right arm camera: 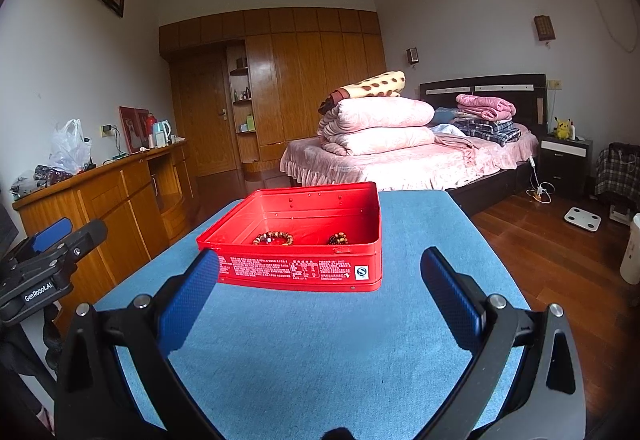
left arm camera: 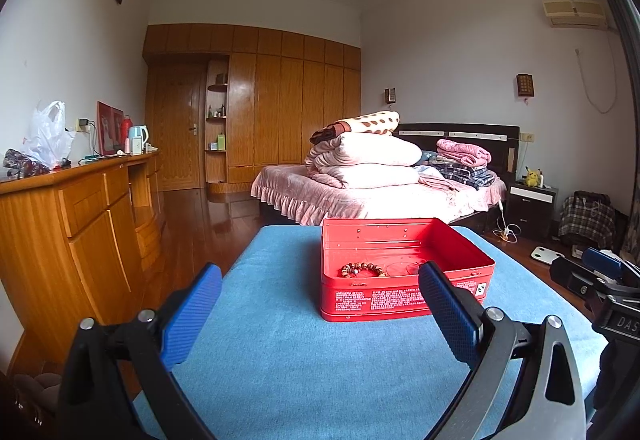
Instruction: Organize jewelry
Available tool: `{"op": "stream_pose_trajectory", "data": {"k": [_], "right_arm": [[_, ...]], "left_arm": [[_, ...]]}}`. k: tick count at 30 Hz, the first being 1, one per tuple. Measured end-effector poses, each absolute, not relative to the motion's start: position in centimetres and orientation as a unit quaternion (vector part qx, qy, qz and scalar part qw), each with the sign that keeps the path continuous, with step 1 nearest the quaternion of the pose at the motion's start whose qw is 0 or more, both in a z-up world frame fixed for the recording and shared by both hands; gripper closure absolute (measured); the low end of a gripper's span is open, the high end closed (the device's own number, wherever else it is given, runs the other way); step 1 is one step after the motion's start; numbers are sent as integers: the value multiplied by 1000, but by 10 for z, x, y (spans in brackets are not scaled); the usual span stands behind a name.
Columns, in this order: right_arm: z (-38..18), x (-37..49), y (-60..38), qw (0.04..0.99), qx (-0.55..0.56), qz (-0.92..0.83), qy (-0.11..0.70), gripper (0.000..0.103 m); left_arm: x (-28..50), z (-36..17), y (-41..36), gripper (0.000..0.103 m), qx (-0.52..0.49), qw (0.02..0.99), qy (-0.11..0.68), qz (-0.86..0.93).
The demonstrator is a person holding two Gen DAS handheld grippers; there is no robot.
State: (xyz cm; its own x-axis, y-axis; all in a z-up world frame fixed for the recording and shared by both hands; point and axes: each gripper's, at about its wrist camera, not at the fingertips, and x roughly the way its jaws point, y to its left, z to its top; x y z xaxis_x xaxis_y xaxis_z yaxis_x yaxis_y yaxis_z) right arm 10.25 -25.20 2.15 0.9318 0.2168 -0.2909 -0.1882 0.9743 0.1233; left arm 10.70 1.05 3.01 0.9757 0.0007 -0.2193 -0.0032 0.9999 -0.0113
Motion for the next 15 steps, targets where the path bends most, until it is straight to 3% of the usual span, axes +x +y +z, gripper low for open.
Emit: {"op": "stream_pose_trajectory", "data": {"k": [15], "right_arm": [[23,100,-248,982,45,104,152,5]], "left_arm": [[108,31,10,6,-8,994,111,3]]}}
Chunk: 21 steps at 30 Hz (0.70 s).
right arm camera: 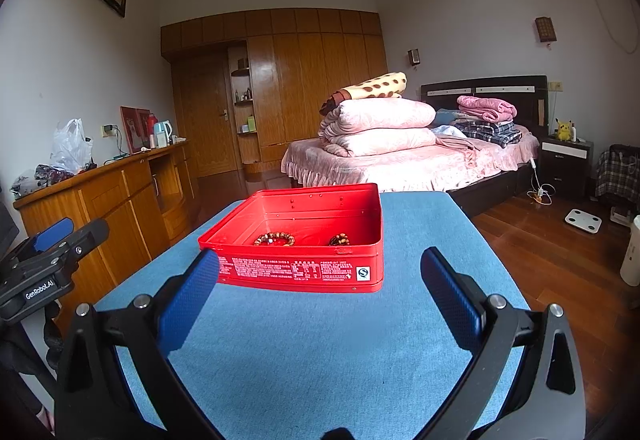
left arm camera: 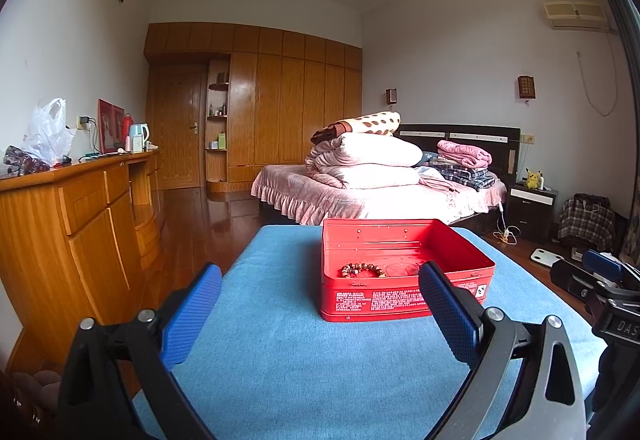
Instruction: Organize jewelry
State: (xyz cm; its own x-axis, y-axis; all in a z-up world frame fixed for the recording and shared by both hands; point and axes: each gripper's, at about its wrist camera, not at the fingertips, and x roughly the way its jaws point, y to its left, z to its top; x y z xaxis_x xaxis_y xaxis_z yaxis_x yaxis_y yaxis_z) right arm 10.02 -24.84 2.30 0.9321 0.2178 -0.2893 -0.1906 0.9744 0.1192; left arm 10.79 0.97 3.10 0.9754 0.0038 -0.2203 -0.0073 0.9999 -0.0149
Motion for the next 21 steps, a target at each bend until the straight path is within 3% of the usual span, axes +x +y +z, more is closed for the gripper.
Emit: {"op": "stream_pose_trajectory", "data": {"k": [21], "right_arm": [[23,102,-243,982,41,105,153,5]], "left_arm": [[112,29,13,6,-18,993,118,-3]]}}
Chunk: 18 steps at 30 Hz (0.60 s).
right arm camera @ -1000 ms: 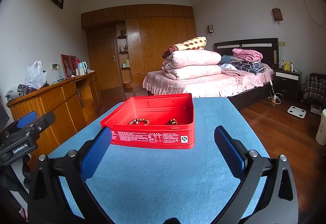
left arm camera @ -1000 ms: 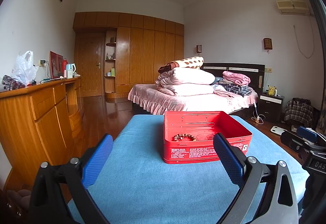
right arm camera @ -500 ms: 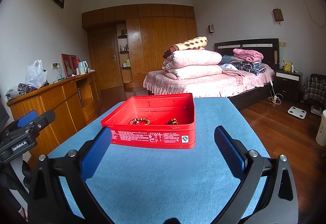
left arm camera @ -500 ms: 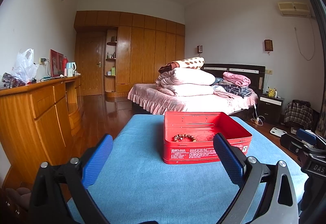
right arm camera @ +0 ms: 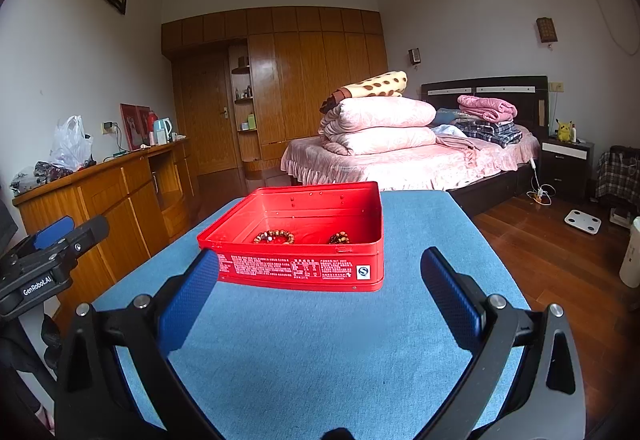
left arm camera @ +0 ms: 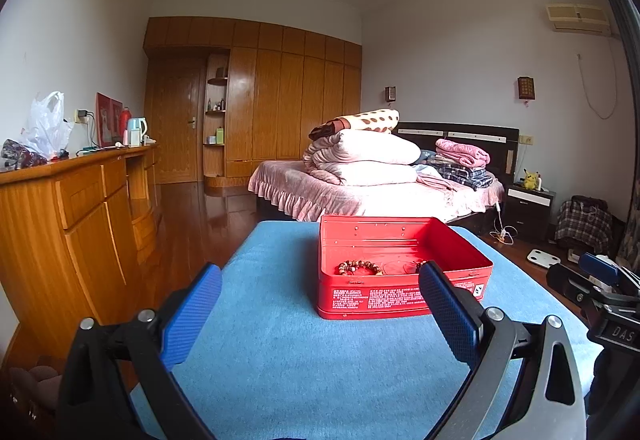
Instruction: Organize jewelry
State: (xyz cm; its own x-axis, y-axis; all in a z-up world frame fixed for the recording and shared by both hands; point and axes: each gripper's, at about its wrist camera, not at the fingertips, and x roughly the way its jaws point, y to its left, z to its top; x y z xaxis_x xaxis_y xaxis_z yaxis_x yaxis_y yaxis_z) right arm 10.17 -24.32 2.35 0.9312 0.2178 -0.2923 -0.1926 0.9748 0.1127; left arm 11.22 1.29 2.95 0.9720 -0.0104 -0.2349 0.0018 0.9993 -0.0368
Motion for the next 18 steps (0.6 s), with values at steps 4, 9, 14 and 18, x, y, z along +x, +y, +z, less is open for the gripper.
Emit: {"op": "stream_pose_trajectory", "data": {"k": [4,9,14,18], "right_arm": [[23,102,-243,982,40,105,152,5],[23,102,-242,982,37,104,152,5],[22,103,-244,982,35,103,152,5],[21,103,-244,982,33,102,152,5]], "left_arm": [[113,30,12,6,-18,993,120,-4],[114,28,14,6,-22,992,123,-4],[114,28,15,6,-24,992,121,4],[114,29,16,6,-26,992,120,3]]}}
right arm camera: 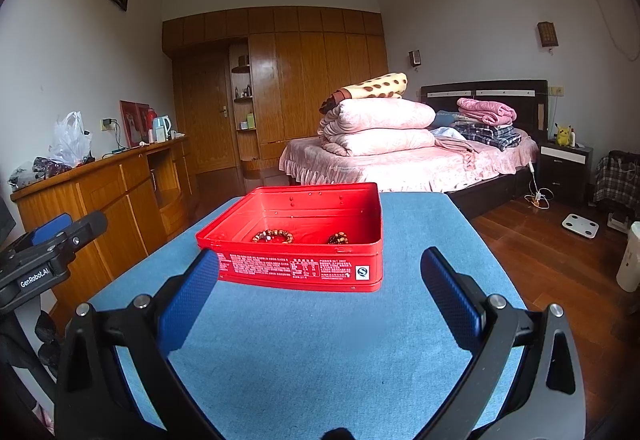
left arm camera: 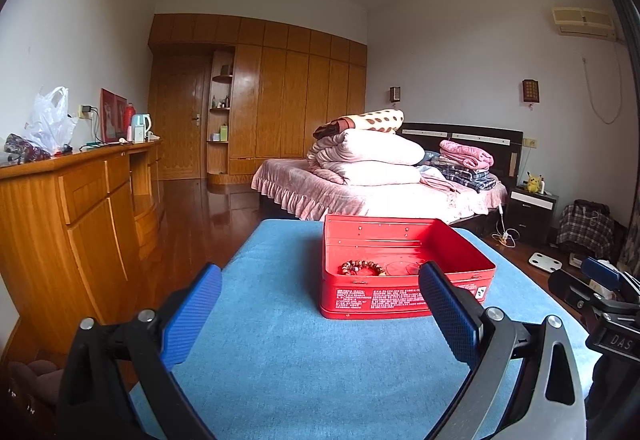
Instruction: Organize jewelry
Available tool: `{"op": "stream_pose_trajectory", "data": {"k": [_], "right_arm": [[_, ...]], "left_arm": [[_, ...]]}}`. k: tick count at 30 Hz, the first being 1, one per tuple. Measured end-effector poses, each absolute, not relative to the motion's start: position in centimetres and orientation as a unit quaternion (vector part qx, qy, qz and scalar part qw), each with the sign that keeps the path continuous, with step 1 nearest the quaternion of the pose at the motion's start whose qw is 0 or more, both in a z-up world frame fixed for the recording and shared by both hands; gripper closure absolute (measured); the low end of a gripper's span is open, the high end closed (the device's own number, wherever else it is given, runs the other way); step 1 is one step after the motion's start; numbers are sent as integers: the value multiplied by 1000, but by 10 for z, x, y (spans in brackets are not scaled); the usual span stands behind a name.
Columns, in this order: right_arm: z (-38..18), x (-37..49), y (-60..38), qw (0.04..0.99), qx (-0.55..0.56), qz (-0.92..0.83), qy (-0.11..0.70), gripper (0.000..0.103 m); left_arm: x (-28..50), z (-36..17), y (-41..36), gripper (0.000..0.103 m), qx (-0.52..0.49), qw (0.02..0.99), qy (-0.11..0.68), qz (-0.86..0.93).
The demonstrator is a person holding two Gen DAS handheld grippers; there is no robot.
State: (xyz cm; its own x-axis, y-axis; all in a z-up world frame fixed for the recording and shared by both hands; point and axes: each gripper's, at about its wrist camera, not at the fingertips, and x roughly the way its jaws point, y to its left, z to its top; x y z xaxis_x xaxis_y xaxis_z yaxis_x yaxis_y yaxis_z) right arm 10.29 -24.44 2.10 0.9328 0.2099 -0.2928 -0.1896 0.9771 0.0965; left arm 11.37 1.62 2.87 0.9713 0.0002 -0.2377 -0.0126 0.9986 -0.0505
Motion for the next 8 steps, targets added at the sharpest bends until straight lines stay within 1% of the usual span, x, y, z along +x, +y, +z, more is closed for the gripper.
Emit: {"op": "stream_pose_trajectory", "data": {"k": [8], "right_arm": [[21,102,-244,983,32,101,152,5]], "left_arm": [[113,29,16,6,-24,992,122,3]]}}
